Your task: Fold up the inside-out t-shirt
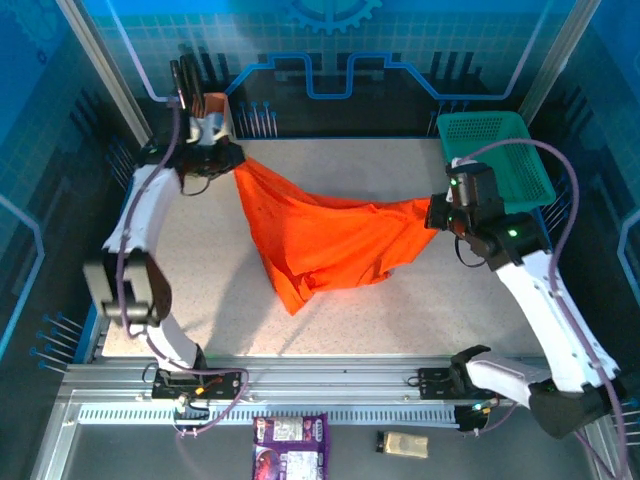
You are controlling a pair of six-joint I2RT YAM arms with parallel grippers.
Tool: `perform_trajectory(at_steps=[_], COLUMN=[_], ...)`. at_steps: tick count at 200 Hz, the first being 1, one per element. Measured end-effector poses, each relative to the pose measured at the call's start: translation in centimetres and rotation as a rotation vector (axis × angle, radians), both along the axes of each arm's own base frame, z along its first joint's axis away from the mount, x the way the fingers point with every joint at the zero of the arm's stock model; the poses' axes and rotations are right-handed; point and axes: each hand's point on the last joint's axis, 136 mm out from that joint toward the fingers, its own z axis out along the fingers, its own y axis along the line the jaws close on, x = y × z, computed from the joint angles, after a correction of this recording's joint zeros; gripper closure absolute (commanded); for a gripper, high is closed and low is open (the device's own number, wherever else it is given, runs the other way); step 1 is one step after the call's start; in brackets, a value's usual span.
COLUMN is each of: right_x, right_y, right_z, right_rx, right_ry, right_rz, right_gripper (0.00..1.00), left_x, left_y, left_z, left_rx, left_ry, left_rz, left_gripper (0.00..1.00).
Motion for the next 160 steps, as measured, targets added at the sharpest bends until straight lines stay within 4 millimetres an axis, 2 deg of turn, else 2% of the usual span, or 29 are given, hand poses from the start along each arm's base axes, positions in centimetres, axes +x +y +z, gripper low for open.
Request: perform_trajectory(at_steps=[8,26,33,48,62,82,118,131,160], right_x=[0.1,-0.2,-0.6,-1.1,-1.1,-0.7,-0.4,-0.3,-0.3], right_y=[-0.7,-2.0,-2.2,-2.3,-2.3,-2.0,-1.5,-1.4,-1.4], right_z=[-2.5,-7.6,-9.1,-10.8,-11.3,-11.0,-10.8,-10.8,-10.9], right_rx=[0.001,0.02,0.032,0.06,0.079,0.104,0.129,0.133,0.135], right_ry=[0.061,0.195,0.235,0.277,0.285,0.267,0.255,0.255,0.256], right_rz=[-0.021,-0.057,-0.064,-0.067,-0.063,-0.052,-0.037,-0.033,-0.031], right_gripper=[1.0,1.0,1.0,1.0,1.0,1.0,1.0,1.0,1.0], left_x=[0.9,1.5,1.1,0.3,-0.5,-2.6,-5.8,-6.1,-5.2], left_y=[-1.4,-3.9,-4.5,-4.5,-3.6,-2.4,-3.0,-3.4,-4.3], left_z=[-1.5,-5.3,-6.6,-8.1,-9.2,-11.2,-15.0,-15.9,-17.4], left_rx=[0.025,0.109,0.137,0.19,0.229,0.263,0.222,0.21,0.194], left_ry=[0.026,0.087,0.119,0.158,0.178,0.234,0.347,0.376,0.397], left_rz=[-0.034,-0.092,-0.099,-0.094,-0.072,-0.045,-0.036,-0.032,-0.041], left_gripper=[0.73,0.64,0.63,0.61,0.61,0.61,0.62,0.63,0.63])
